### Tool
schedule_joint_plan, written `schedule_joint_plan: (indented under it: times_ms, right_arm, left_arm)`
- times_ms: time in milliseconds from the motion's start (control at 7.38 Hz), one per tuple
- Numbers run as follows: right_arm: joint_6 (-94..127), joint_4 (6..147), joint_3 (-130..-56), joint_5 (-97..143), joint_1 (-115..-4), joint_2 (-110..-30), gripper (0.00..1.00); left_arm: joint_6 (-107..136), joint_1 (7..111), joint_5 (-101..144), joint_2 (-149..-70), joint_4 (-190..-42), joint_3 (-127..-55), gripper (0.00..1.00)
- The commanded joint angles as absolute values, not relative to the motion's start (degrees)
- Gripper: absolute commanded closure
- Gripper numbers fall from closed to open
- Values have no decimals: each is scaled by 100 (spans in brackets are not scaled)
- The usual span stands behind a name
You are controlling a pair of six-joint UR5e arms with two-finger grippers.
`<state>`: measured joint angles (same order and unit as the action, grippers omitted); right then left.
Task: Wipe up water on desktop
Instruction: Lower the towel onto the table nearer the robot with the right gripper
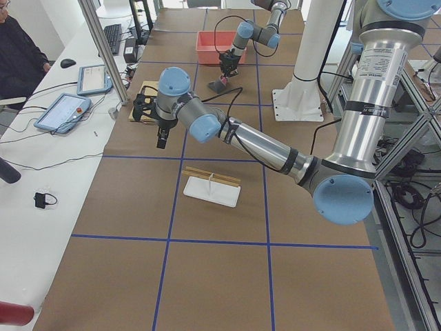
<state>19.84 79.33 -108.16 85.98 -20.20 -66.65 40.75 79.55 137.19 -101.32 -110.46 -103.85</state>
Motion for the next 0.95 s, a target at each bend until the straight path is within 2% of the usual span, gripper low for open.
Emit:
schedule_joint_plan:
  times_ms: [0, 542, 812]
  right_arm:
    - [2389, 7928, -11056, 8657, -1496, -6610, 100]
    - [3207, 7936, -11233, 9746, -1528, -6311, 100]
    - [3217, 7937, -10840, 9738, -1992, -6275, 100]
  left_arm:
    - [4061, 7989, 13685, -10064, -11039, -10345, 2]
    - [4061, 8095, 13685, -10028, -11030, -10248, 2]
    - [4104, 8086, 13685, -10055, -11030, -10266, 2]
